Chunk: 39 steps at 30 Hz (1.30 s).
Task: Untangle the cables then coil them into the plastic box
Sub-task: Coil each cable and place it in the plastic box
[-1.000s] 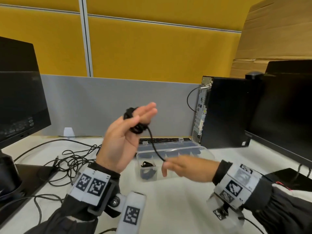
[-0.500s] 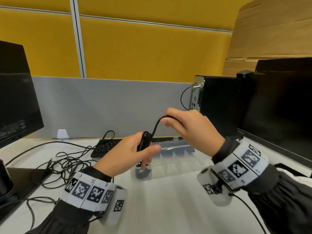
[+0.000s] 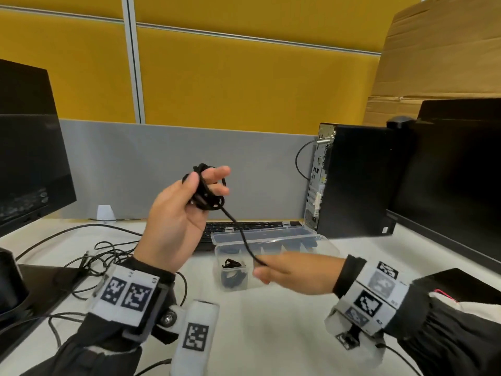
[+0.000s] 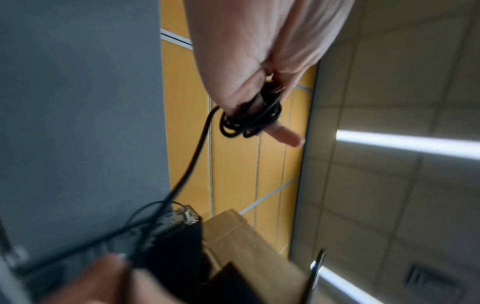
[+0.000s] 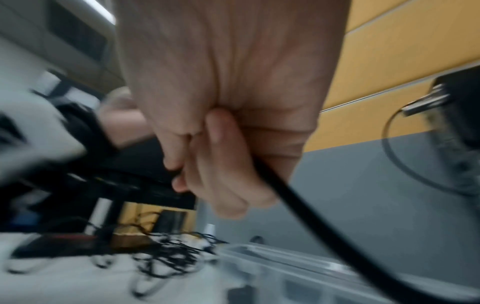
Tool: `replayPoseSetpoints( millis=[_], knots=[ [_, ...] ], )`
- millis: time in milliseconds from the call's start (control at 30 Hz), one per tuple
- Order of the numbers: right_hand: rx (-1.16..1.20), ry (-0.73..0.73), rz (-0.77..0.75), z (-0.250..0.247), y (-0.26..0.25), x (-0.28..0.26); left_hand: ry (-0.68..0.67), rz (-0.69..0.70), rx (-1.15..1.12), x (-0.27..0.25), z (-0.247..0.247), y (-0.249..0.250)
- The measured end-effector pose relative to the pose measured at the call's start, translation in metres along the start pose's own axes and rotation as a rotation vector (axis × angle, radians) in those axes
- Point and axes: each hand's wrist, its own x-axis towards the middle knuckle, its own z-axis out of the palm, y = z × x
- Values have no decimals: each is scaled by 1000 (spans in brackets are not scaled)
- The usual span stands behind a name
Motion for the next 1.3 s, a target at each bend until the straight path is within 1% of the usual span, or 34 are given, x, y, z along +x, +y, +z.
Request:
replayPoseSetpoints(
  millis=[67, 100, 167, 200, 267, 300, 367, 400, 433, 467, 500, 533, 567, 633, 667, 733, 800, 867, 933, 1000, 1033, 1100, 1233, 1300],
  knots=[
    [-40, 18, -94, 6, -16, -3, 19, 55, 159, 0, -2, -9],
    [-53, 56, -131, 5, -24, -6, 9, 99, 271, 1, -4, -13],
    [-58, 179, -202, -4, -38, -13, -54, 180, 548, 3, -9, -19],
    [-63, 247, -234, -12, -43, -16, -109, 187, 671, 2, -11, -22],
    [-91, 395, -269, -25, -46, -18, -217, 139, 852, -3, -11, -27],
    [-92, 466, -274, -31, -44, -18, -273, 103, 895, -6, -9, -27],
    [-90, 587, -251, -41, -36, -17, -388, 17, 852, -12, -4, -24],
    [-104, 626, -226, -45, -29, -16, -415, -6, 850, -12, -3, -22],
    [-108, 636, -198, -48, -21, -16, -405, 4, 924, -10, -5, -19],
    [-91, 607, -168, -49, -13, -17, -358, 51, 1074, -8, -10, -16],
    [-69, 554, -134, -49, -4, -18, -284, 118, 1243, -4, -16, -14],
    [-62, 496, -93, -48, 4, -21, -184, 175, 1365, 0, -25, -10],
    [-68, 448, -46, -47, 11, -24, -72, 198, 1417, 4, -33, -4],
    [-66, 392, 49, -45, 26, -32, 126, 197, 1429, 11, -53, 10],
    [-60, 372, 98, -44, 34, -35, 204, 199, 1430, 14, -63, 16],
    [-47, 347, 180, -42, 47, -42, 308, 202, 1423, 17, -76, 24],
    [-59, 336, 279, -40, 61, -46, 388, 200, 1417, 16, -81, 28],
    [-121, 341, 440, -42, 80, -51, 468, 198, 1375, 15, -89, 31],
    [-80, 325, 589, -43, 99, -59, 547, 212, 1296, 16, -98, 37],
    [-41, 265, 701, -43, 110, -66, 586, 234, 1235, 15, -102, 42],
    [-63, 226, 767, -42, 113, -68, 587, 242, 1223, 15, -102, 42],
    [-214, 167, 875, -43, 119, -71, 590, 254, 1209, 14, -100, 43],
    [-541, 175, 1040, -49, 150, -88, 639, 228, 1160, 14, -109, 52],
    [-636, 124, 1069, -52, 160, -94, 645, 214, 1162, 13, -109, 55]
  ],
)
